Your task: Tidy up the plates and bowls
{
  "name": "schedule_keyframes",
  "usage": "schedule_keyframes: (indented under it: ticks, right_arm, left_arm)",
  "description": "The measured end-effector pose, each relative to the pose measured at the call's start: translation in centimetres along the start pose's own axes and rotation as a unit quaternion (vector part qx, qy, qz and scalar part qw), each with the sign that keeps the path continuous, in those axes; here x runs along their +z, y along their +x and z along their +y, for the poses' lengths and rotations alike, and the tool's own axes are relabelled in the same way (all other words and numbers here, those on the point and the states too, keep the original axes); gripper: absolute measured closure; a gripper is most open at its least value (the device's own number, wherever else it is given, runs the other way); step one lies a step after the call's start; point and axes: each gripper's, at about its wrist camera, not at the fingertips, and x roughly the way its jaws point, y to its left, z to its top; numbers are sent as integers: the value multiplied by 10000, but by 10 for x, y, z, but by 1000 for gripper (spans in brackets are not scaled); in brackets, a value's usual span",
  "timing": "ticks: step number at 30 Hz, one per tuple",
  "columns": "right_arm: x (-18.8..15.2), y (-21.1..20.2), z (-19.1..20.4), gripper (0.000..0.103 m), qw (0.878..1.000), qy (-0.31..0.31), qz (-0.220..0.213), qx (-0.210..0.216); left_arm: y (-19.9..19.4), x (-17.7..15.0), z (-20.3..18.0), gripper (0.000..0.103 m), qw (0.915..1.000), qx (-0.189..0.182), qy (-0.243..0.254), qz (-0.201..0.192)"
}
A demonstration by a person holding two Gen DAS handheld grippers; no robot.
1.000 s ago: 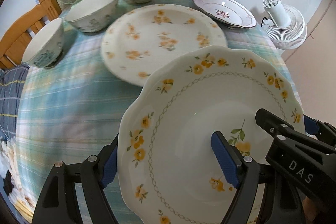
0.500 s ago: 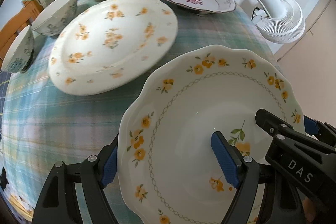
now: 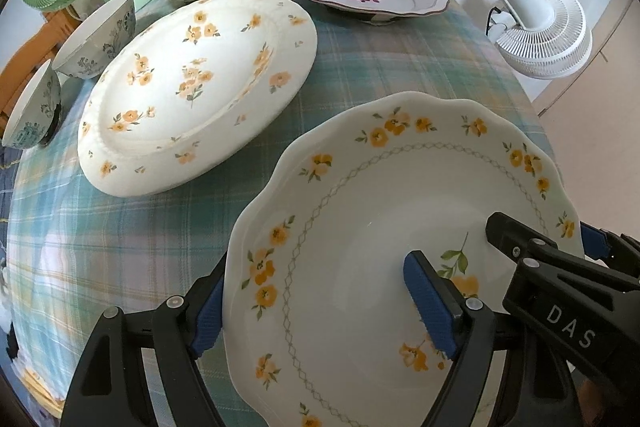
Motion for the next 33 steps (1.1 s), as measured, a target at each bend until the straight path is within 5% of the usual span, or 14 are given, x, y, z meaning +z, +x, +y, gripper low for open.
schedule_keyframes:
  ticks: [16, 33]
  right_arm:
    - [-19, -58, 25, 19, 9971, -227, -721, 17]
    - [-28, -123, 123, 19, 9880, -101, -1537, -84]
  left_arm:
    - [-54, -17, 29, 10, 9983, -160, 103, -548]
    - [-111, -10, 118, 10, 9923, 15, 212, -1219]
